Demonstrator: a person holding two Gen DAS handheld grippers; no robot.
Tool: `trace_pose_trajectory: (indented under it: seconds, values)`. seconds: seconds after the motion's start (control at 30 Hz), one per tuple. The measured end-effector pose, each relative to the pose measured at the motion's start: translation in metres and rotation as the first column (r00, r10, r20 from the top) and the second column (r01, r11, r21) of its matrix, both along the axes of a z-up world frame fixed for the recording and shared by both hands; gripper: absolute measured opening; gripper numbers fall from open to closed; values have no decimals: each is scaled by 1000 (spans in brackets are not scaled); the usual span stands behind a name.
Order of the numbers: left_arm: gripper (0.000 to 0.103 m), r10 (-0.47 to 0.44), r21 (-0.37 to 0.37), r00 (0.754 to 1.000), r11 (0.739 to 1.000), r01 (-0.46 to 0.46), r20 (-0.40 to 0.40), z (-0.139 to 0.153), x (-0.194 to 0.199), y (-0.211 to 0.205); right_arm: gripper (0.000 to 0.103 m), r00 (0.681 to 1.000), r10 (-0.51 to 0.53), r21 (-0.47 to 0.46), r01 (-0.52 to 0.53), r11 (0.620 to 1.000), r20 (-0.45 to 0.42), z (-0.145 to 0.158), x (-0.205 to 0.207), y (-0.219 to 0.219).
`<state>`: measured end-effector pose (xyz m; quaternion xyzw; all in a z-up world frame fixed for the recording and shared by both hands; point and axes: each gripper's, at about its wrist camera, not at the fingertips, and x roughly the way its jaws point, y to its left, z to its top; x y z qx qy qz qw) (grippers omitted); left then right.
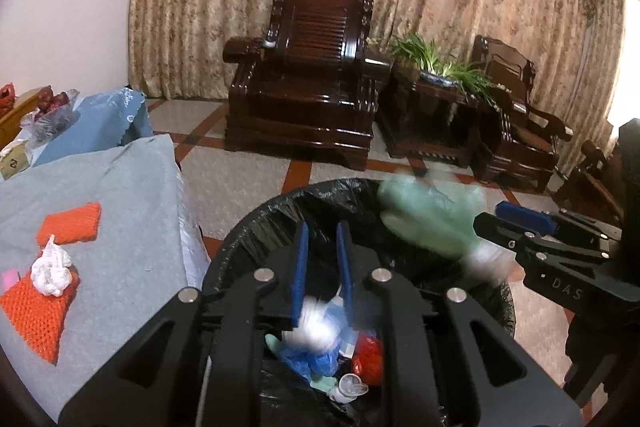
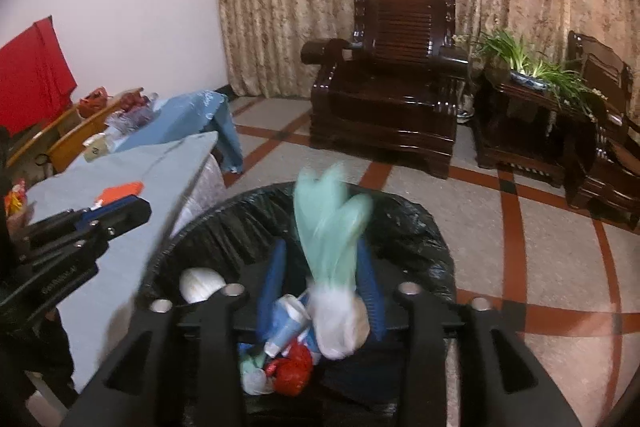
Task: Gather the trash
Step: 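Carry the glove and tissue over the bin and open both grippers, then move both grippers back from the bin to the table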
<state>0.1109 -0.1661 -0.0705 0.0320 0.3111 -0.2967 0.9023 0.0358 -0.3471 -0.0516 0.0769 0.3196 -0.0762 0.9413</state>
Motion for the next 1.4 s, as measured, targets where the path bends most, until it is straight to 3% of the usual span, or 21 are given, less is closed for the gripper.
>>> trace_pose_trajectory:
  seconds: [0.07,0.2,0.33,0.47,0.97,1.4]
  values:
    - [37,3,-1,1000,1000,-3,0,0,1,2,71,1000,-11,-20,11,1000,8,0,-3,0]
    - [52,20,-3,1000,1000,-20,-2,0,0,16,92,999,-22,-34,23,999,24,3,-8,2]
    - [75,60,1,998,998,-60,19,3,-5,38,97,999,-12,-31,13,999,44,6,-11,8]
    - [84,105,19,993,994,-106,46,7,-13,64,97,999,15,-29,-14,999,44,8,-9,18]
    - [86,306,36,949,950,-309,73,12,-31,167,97,984,170,-67,-166,984,58,12,17,101]
    - [86,496,49,864,864,-501,86,13,-23,253,97,953,278,-49,-274,961,120,13,57,172]
